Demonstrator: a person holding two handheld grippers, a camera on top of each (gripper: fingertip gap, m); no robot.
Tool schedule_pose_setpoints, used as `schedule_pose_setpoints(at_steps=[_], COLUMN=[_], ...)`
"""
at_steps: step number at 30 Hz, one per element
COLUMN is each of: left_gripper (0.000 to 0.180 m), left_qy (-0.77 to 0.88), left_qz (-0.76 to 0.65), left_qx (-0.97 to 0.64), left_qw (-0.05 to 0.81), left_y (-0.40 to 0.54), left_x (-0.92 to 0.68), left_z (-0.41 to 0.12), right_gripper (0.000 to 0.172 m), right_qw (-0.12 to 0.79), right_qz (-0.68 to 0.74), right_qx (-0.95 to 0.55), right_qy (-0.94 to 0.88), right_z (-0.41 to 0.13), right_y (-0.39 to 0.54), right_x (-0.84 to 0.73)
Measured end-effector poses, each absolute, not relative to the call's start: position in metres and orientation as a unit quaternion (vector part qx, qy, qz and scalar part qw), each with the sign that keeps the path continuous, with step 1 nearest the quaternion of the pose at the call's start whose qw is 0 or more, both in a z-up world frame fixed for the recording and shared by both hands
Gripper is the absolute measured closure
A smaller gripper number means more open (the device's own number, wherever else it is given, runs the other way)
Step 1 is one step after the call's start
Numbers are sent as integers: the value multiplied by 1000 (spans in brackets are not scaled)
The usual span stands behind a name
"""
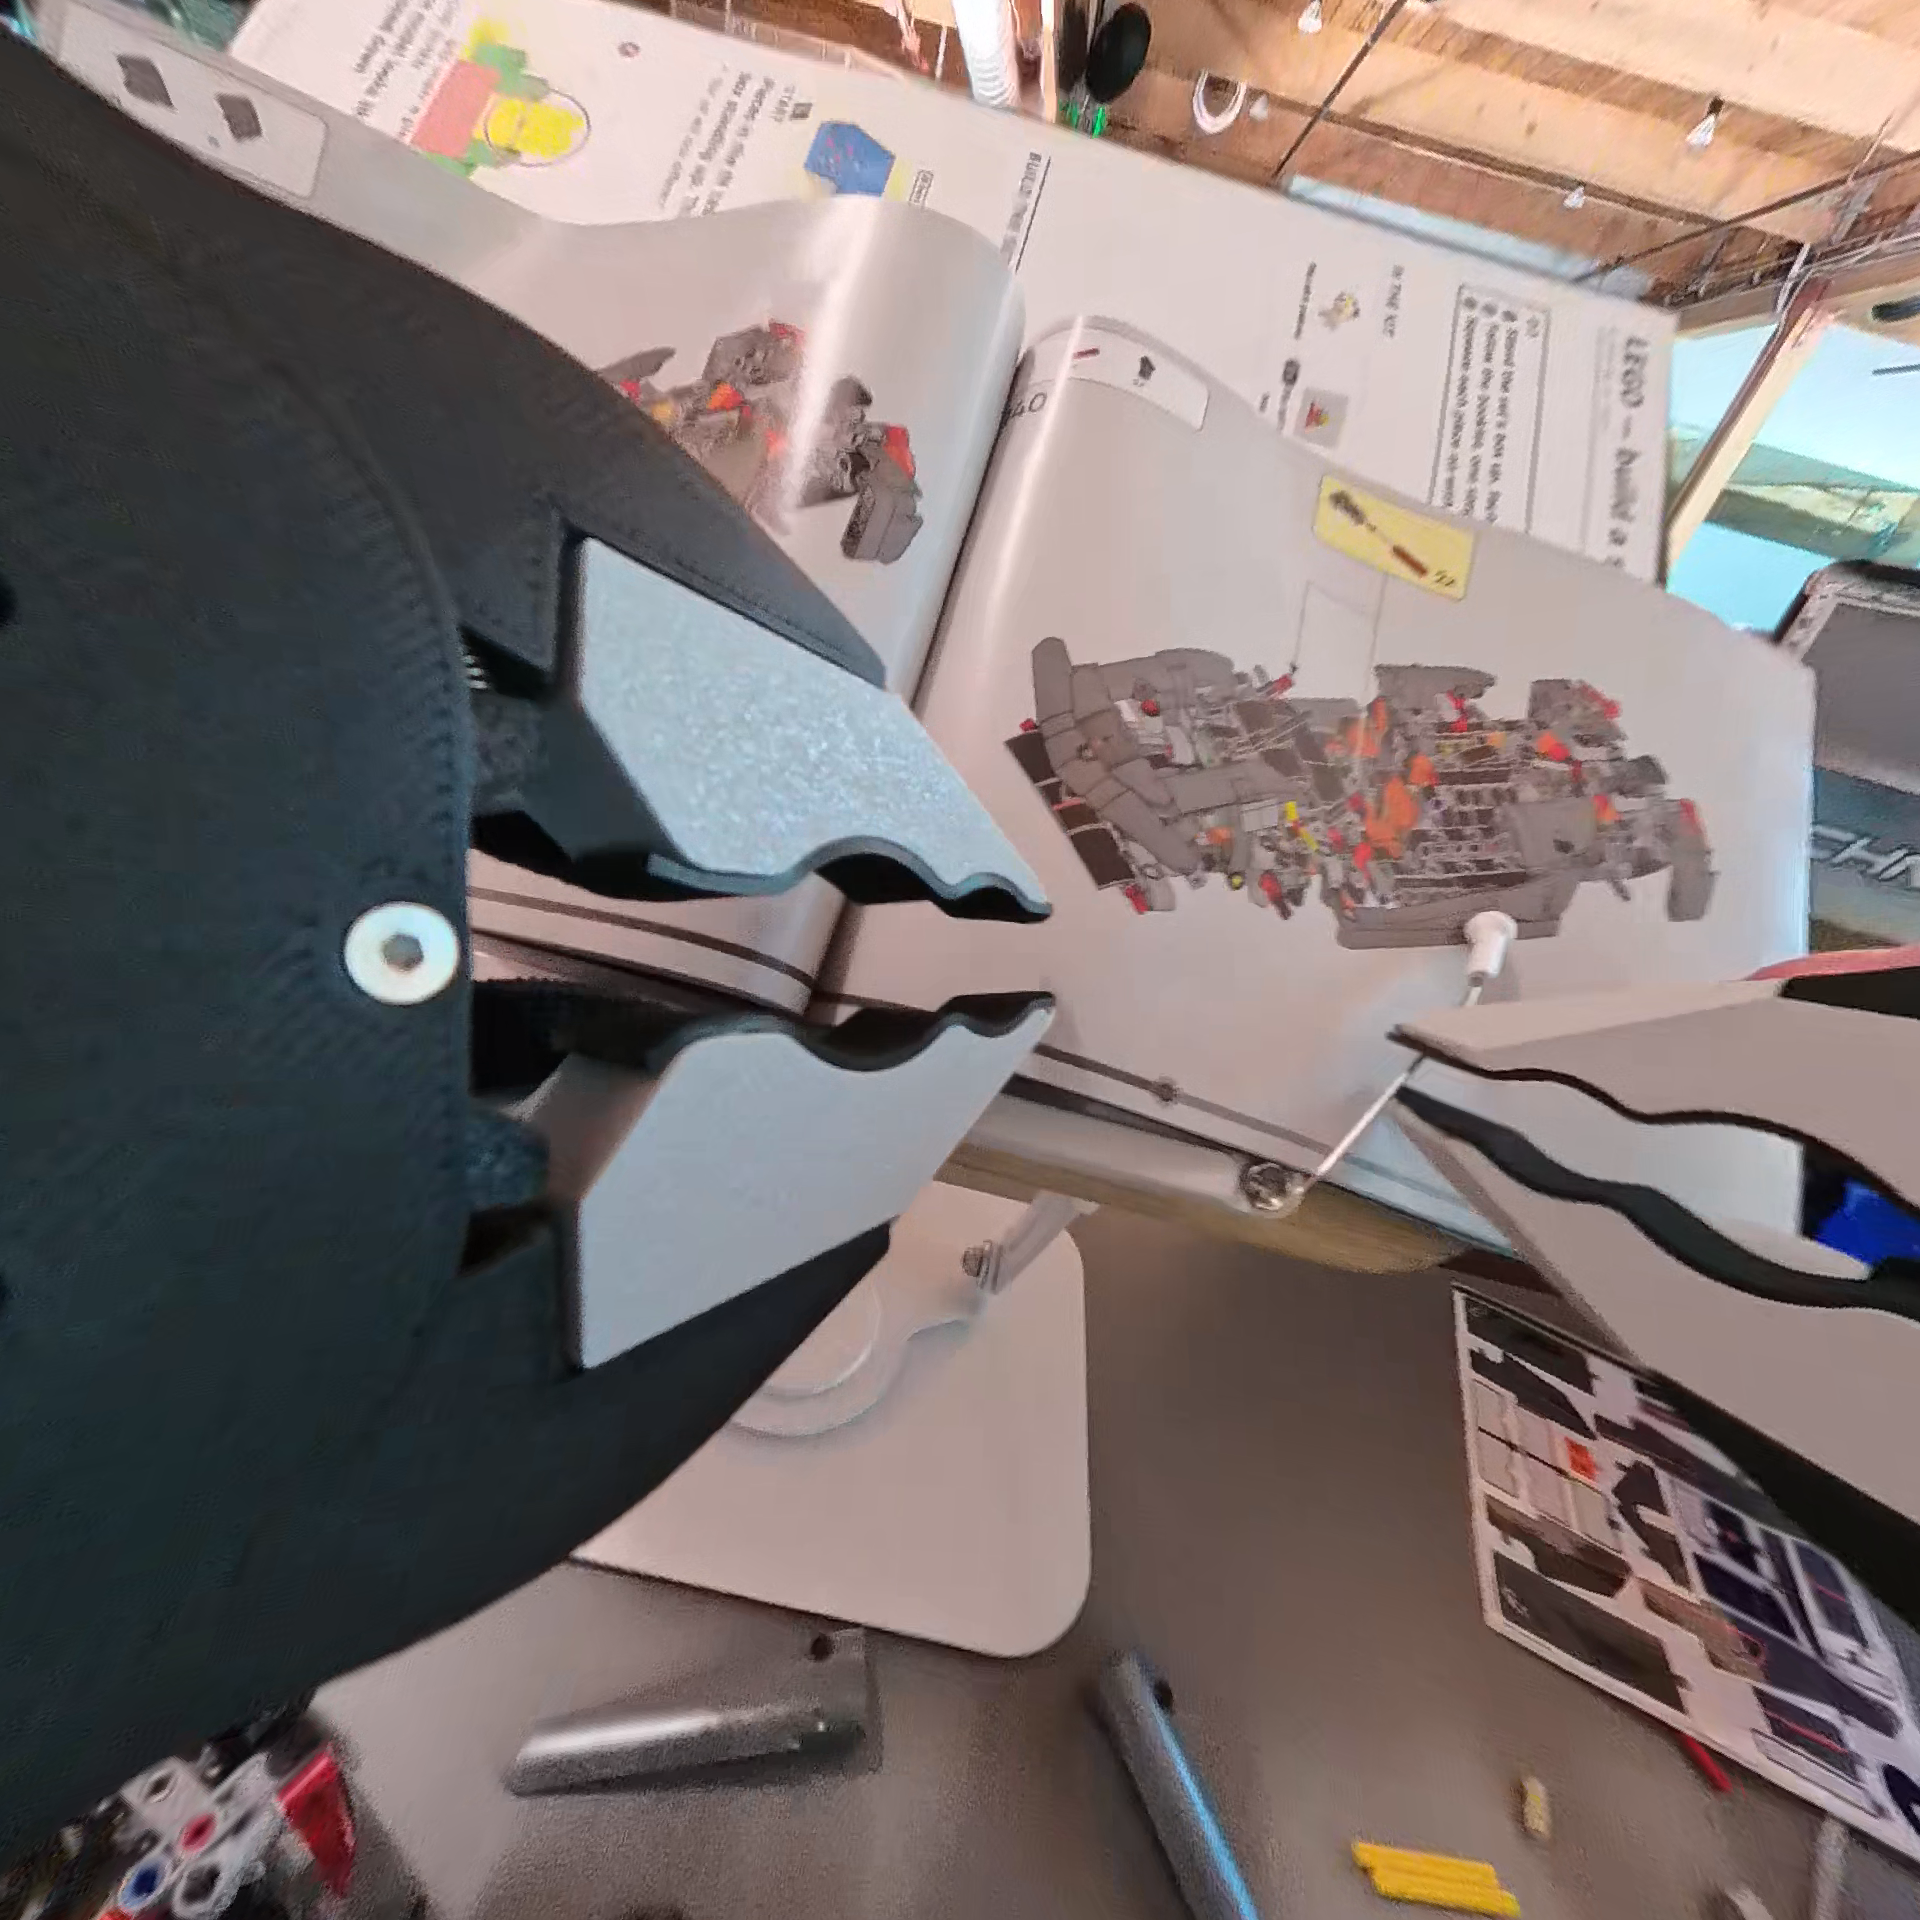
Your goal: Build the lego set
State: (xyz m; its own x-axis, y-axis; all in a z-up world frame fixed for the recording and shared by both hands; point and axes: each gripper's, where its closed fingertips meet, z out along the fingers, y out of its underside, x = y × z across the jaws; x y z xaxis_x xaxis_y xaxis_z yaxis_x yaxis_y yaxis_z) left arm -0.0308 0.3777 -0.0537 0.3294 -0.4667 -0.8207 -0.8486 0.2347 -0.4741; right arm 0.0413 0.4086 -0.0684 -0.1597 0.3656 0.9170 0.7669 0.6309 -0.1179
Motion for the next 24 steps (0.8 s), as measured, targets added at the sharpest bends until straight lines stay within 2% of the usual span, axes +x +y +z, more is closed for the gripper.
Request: schedule_pose_setpoints(at_steps=[12,18,19,20,23,24], left_gripper=[171,171,171,171,169,170], left_qy=[546,543,545,546,545,542], left_qz=[182,186,189,192,203,209], left_qx=[-582,-584,-582,-580,-575,-573], left_qw=[575,574,574,573,575,578], left_y=[388,390,389,389,390,392], left_x=[-37,-36,-36,-37,-38,-39], left_z=[-53,-54,-54,-53,-48,-43], right_gripper=[172,171,167,153,140,130], right_qw=[472,465,469,477,535,561], right_qz=[-183,-103,-95,-74,-12,-4], right_qx=[-411,-483,-488,-492,-510,-519], right_qy=[-758,-735,-730,-724,-673,-645], right_z=[-81,-110,-111,-105,-57,-37], right_y=[399,375,372,367,368,377], right_x=[54,55,54,53,63,69])
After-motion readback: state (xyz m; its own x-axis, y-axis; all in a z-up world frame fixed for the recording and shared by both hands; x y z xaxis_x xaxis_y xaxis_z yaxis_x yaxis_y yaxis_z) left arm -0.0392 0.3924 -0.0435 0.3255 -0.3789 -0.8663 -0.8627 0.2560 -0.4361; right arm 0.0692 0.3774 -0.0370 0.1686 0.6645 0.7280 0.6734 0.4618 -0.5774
